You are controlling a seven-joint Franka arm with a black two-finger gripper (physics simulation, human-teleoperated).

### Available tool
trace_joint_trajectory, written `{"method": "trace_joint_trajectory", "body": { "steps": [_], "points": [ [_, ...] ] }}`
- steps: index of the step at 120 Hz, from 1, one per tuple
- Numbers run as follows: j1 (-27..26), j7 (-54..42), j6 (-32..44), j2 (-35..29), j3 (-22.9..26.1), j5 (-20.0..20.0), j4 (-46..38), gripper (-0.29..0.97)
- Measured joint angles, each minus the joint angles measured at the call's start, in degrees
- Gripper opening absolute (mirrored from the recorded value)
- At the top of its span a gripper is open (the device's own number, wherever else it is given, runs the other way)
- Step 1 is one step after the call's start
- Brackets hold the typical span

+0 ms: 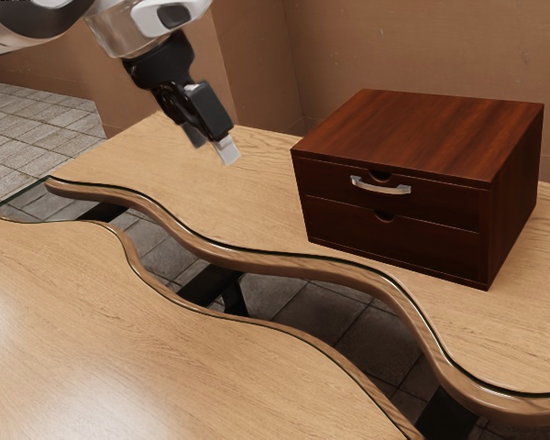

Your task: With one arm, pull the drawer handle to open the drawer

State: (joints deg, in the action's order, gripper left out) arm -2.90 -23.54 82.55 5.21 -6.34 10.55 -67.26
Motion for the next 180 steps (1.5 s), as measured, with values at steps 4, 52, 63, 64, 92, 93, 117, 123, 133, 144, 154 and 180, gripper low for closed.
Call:
{"method": "trace_joint_trajectory", "body": {
  "steps": [4, 52, 63, 64, 92, 93, 117, 123, 133, 144, 154, 180],
  "points": [
    [0.89, -2.48, -0.12, 0.56, 0.85, -0.48, -0.04, 0.68],
    [-3.58, -31.35, 10.09, 9.47, 12.64, -9.58, 0.28, 0.68],
    [-4.43, -36.12, 14.22, 12.08, 12.75, -10.84, 0.37, 0.68],
    [-4.43, -36.53, 14.62, 12.33, 12.76, -11.01, 0.38, 0.68],
    [-4.34, -46.59, 25.77, 20.15, 12.1, -13.17, 3.21, 0.68],
    [-4.31, -46.88, 26.06, 20.39, 12.09, -13.19, 3.41, 0.68],
    [-3.2, -52.58, 30.31, 25.94, 12.17, -13.41, 8.79, 0.68],
    [-3.18, -53.73, 30.89, 26.53, 12.09, -13.42, 9.21, 0.68],
    [-3.16, -55.46, 31.62, 26.83, 11.67, -13.43, 9.43, 0.68],
    [-3.21, -57.11, 32.16, 26.86, 11.03, -13.44, 9.4, 0.68],
    [-3.49, -58.38, 32.46, 26.42, 10.62, -13.46, 8.82, 0.68],
    [-4.05, -60.88, 32.87, 24.48, 9.11, -13.41, 4.72, 0.68]
  ]
}}
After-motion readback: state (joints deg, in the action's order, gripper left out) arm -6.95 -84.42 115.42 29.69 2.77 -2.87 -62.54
